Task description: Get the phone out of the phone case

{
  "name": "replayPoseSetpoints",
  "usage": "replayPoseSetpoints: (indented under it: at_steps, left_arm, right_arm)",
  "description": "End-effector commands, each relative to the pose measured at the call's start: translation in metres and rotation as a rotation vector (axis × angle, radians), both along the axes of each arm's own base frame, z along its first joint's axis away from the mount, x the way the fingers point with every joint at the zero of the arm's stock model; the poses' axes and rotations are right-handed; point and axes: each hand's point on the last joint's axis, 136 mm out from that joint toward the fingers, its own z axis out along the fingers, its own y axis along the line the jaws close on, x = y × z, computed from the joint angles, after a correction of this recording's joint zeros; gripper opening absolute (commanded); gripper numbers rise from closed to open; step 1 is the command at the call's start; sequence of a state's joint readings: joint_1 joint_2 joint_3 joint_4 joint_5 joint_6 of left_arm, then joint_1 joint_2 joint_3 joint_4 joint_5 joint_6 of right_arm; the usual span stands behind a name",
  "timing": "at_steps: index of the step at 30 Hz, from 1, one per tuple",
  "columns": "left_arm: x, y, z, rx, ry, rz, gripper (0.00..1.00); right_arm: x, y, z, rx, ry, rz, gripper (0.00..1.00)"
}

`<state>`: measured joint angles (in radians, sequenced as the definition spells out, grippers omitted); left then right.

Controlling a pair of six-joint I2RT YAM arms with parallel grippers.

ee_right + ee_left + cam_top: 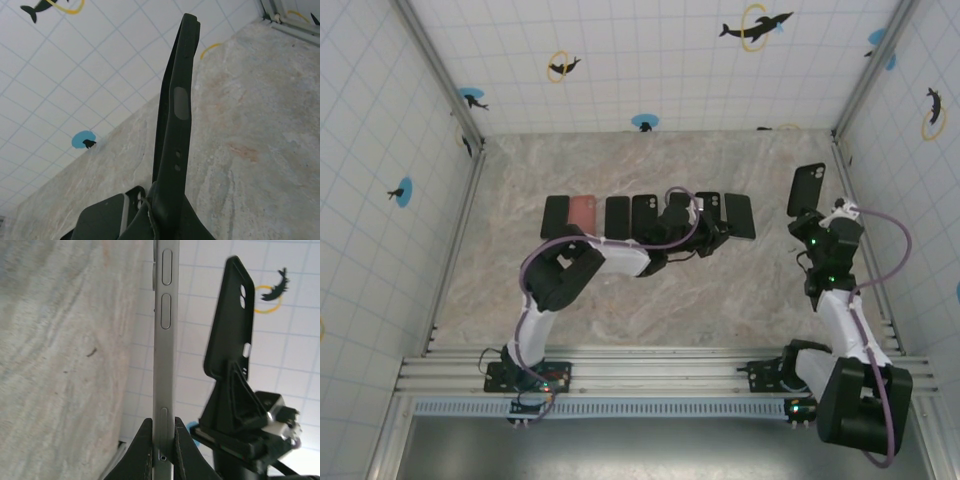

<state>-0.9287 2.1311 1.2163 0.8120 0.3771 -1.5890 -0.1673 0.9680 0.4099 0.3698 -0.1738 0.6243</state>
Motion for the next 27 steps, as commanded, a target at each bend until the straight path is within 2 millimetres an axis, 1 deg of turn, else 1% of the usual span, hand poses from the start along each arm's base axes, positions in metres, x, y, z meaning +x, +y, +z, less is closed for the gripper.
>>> replayPoseSetpoints:
  at_steps: [1, 6, 8, 9, 10, 11, 14, 17, 23, 27]
  left_arm:
    - [0.019, -0.013, 0.018, -0.038, -0.088, 0.003, 0.00]
    - [0.036, -0.029, -0.005, 0.002, -0.077, -0.003, 0.00]
    - [0.044, -0.033, -0.017, 0.020, -0.066, 0.003, 0.00]
    - [0.046, -0.037, -0.013, 0.005, -0.066, -0.002, 0.00]
    - [0.049, -0.040, -0.035, 0.027, -0.041, -0.007, 0.00]
    - [0.053, -0.043, -0.040, 0.032, -0.036, -0.008, 0.00]
    - [0.063, -0.050, -0.049, 0.049, -0.034, -0.015, 0.00]
    - [0.067, -0.057, -0.059, 0.062, -0.020, -0.032, 0.00]
    - [0.075, -0.059, -0.073, 0.097, 0.006, -0.025, 0.00]
    - [0.075, -0.060, -0.081, 0.122, 0.028, -0.025, 0.00]
  right_arm:
    - [-0.009, 0.008, -0.012, 0.028, 0.042, 0.055, 0.00]
    - [-0.011, 0.019, -0.021, 0.062, 0.063, 0.111, 0.00]
    - [-0.012, 0.023, -0.025, 0.085, 0.068, 0.133, 0.00]
    - [-0.013, 0.025, -0.027, 0.096, 0.072, 0.140, 0.00]
    - [-0.014, 0.026, -0.029, 0.101, 0.078, 0.142, 0.00]
    - [-0.016, 0.027, -0.030, 0.103, 0.083, 0.144, 0.00]
    - [-0.018, 0.027, -0.036, 0.106, 0.100, 0.144, 0.00]
    - [-0.020, 0.026, -0.040, 0.106, 0.111, 0.139, 0.00]
    - [-0.019, 0.027, -0.047, 0.112, 0.130, 0.139, 0.00]
    - [-0.018, 0.025, -0.049, 0.105, 0.139, 0.134, 0.00]
